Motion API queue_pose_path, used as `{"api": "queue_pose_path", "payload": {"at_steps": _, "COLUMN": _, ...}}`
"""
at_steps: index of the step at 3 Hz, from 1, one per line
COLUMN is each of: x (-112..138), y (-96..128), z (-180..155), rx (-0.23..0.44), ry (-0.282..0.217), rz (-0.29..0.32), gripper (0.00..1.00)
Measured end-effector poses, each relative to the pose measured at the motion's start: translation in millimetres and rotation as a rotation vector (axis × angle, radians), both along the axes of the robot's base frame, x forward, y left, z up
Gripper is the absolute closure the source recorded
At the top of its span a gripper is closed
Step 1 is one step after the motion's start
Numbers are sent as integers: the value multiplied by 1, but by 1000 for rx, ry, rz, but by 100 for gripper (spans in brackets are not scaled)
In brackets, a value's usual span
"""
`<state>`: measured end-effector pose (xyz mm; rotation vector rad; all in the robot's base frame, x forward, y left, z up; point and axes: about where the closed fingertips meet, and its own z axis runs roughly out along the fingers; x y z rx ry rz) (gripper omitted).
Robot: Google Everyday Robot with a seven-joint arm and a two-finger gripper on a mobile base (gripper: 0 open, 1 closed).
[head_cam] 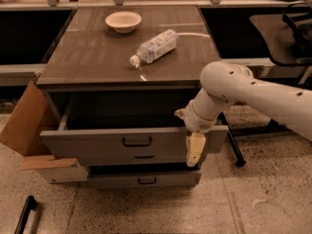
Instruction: Open top drawer
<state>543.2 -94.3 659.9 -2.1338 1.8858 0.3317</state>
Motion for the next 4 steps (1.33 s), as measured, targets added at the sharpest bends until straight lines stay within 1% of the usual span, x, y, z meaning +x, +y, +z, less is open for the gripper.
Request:
{"api": "queue_pose_path", "payload": {"at_steps": 1, "x": -17, "y": -1, "z": -1, "rx": -17, "ry": 18, "rz": 2, "gripper": 17}}
{"api": "queue_pose_path", "payload": {"at_steps": 2, "x": -31, "y": -3, "z": -3, "rx": -30, "ry": 36, "rz": -8, "gripper": 41}}
{"api": "queue_pose_path", "payload": {"at_steps": 3, "x": -40, "y": -6, "z": -5, "rx": -33, "ry": 45, "rz": -21, "gripper": 64}}
{"api": "queue_pose_path", "payload": {"at_steps": 4, "x": -45, "y": -9, "z": -4, "rx": -34, "ry": 40, "rz": -32, "gripper": 87}}
